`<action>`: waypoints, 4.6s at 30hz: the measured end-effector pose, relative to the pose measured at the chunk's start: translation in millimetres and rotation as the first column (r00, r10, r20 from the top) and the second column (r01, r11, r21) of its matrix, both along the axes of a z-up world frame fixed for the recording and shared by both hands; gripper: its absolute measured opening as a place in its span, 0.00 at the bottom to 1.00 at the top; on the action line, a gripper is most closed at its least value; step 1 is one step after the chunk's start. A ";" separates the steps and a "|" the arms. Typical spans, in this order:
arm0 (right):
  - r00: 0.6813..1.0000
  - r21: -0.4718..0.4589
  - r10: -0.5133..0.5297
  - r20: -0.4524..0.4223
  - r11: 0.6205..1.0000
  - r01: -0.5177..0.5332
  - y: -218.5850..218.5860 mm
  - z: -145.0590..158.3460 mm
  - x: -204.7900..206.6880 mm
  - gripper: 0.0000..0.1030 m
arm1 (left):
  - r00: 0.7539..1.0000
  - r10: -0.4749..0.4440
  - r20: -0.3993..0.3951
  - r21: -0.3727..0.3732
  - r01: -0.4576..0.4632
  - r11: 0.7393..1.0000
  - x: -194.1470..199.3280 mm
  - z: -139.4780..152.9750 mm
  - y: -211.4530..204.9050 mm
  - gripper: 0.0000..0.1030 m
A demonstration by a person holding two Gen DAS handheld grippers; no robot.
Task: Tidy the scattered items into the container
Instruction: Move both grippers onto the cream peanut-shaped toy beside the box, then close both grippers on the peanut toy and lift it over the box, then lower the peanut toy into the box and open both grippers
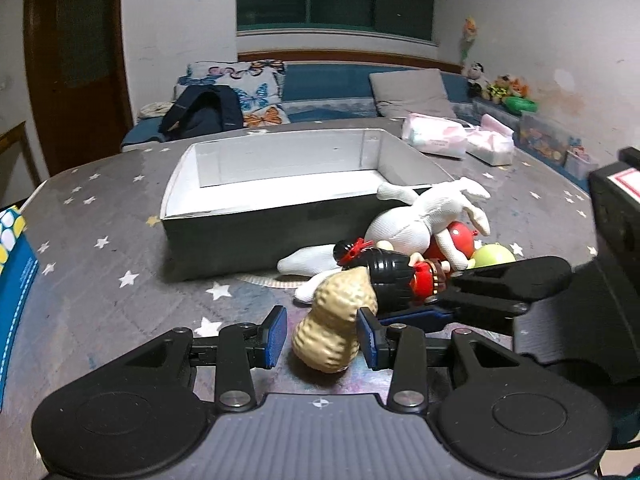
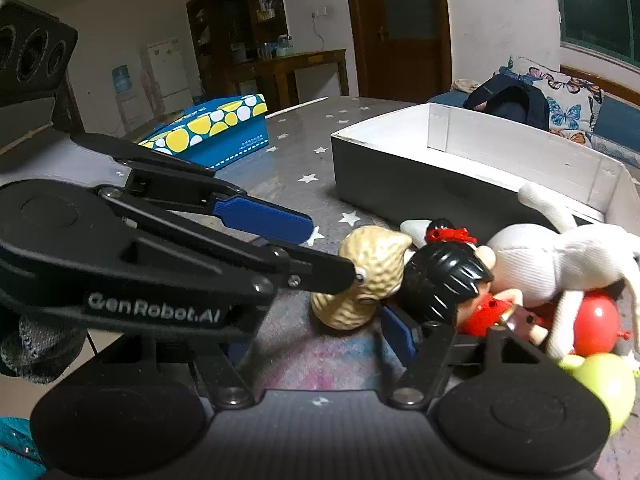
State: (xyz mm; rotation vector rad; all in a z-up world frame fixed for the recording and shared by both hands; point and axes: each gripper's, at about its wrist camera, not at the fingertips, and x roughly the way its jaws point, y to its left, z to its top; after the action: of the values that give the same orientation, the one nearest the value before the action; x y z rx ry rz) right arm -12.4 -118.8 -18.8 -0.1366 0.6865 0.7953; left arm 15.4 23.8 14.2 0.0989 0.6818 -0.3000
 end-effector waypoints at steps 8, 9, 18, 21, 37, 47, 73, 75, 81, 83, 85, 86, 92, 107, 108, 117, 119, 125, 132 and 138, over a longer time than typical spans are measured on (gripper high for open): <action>1.000 0.009 -0.008 -0.020 1.000 0.008 8.8 -4.1 10.5 0.61 | 0.998 -0.020 -0.067 -0.049 0.017 0.999 18.1 -9.7 12.5 0.40; 1.000 0.012 -0.010 -0.024 1.000 0.010 9.7 -4.4 11.8 0.61 | 0.997 -0.017 -0.072 -0.053 0.013 0.999 20.1 -11.0 14.5 0.40; 1.000 -0.016 -0.005 -0.017 1.000 0.005 20.7 -6.4 16.0 0.60 | 0.990 -0.005 -0.140 -0.110 -0.010 0.994 36.8 -21.8 31.7 0.39; 1.000 -0.027 -0.004 -0.007 1.000 0.004 22.3 -5.5 15.4 0.61 | 0.989 -0.003 -0.149 -0.131 -0.017 0.991 38.5 -23.1 36.3 0.39; 0.994 -0.080 0.010 0.113 0.997 -0.001 30.8 24.7 21.8 0.61 | 0.989 0.067 -0.135 -0.263 -0.100 0.960 37.7 -13.2 72.6 0.39; 0.994 -0.157 0.059 0.089 0.987 -0.045 54.9 13.4 38.5 0.60 | 0.977 0.095 -0.191 -0.355 -0.159 0.921 44.9 -20.4 94.7 0.39; 0.999 -0.141 0.005 0.048 0.990 0.002 55.7 7.7 38.6 0.39 | 0.933 0.143 -0.329 -0.526 -0.307 0.793 56.1 -32.8 111.9 0.39; 0.999 -0.128 0.000 0.047 0.992 0.006 53.3 7.9 36.7 0.39 | 0.932 0.150 -0.331 -0.530 -0.315 0.788 53.4 -32.6 111.0 0.39; 0.999 -0.091 -0.017 0.041 0.996 0.021 42.9 11.9 30.0 0.39 | 0.937 0.164 -0.308 -0.515 -0.310 0.799 44.4 -23.6 102.6 0.35; 0.998 -0.080 -0.024 0.054 0.996 0.028 39.9 16.9 26.4 0.39 | 0.941 0.169 -0.292 -0.516 -0.304 0.801 42.1 -18.1 99.2 0.35; 0.997 -0.064 -0.032 0.070 0.997 0.037 37.2 23.9 24.0 0.39 | 0.947 0.173 -0.271 -0.515 -0.295 0.805 40.0 -10.2 95.0 0.35; 0.996 -0.056 -0.036 0.079 0.998 0.041 34.9 27.4 23.1 0.39 | 0.950 0.174 -0.260 -0.515 -0.288 0.807 39.4 -5.8 92.8 0.35; 0.987 -0.003 -0.081 0.142 0.997 0.083 15.5 52.5 24.5 0.39 | 0.969 0.156 -0.192 -0.532 -0.236 0.813 49.4 21.8 76.5 0.35; 0.953 0.022 -0.249 0.171 0.968 0.249 -39.1 80.9 97.8 0.39 | 0.986 0.061 -0.152 -0.524 -0.133 0.841 149.8 40.2 10.9 0.35; 0.953 0.021 -0.255 0.163 0.967 0.255 -41.3 79.8 102.9 0.39 | 0.986 0.059 -0.158 -0.521 -0.134 0.843 156.2 37.8 7.7 0.35; 0.951 -0.036 -0.295 0.090 0.954 0.299 -45.2 56.1 160.6 0.39 | 0.972 0.065 -0.227 -0.469 -0.167 0.867 217.2 10.2 -11.6 0.35; 0.952 -0.054 -0.297 0.070 0.952 0.301 -43.6 49.9 171.3 0.39 | 0.966 0.072 -0.247 -0.455 -0.181 0.872 227.2 3.5 -13.6 0.35; 0.955 -0.113 -0.294 0.027 0.949 0.296 -37.3 36.8 188.7 0.39 | 0.958 0.080 -0.276 -0.412 -0.193 0.891 243.2 -8.5 -19.2 0.35; 0.959 -0.186 -0.283 0.011 0.942 0.280 -32.1 28.7 197.4 0.39 | 0.954 0.083 -0.290 -0.382 -0.195 0.903 250.4 -14.9 -22.1 0.35; 0.956 -0.205 -0.293 -0.015 0.937 0.284 -31.9 25.8 205.5 0.39 | 0.952 0.079 -0.297 -0.375 -0.192 0.907 252.5 -17.3 -21.3 0.35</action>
State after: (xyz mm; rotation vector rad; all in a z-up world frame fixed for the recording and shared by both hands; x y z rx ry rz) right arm 193.1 -150.7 7.0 -0.1960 0.8083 0.4466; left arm 268.0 2.5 -3.0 -0.3910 0.8869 -0.3157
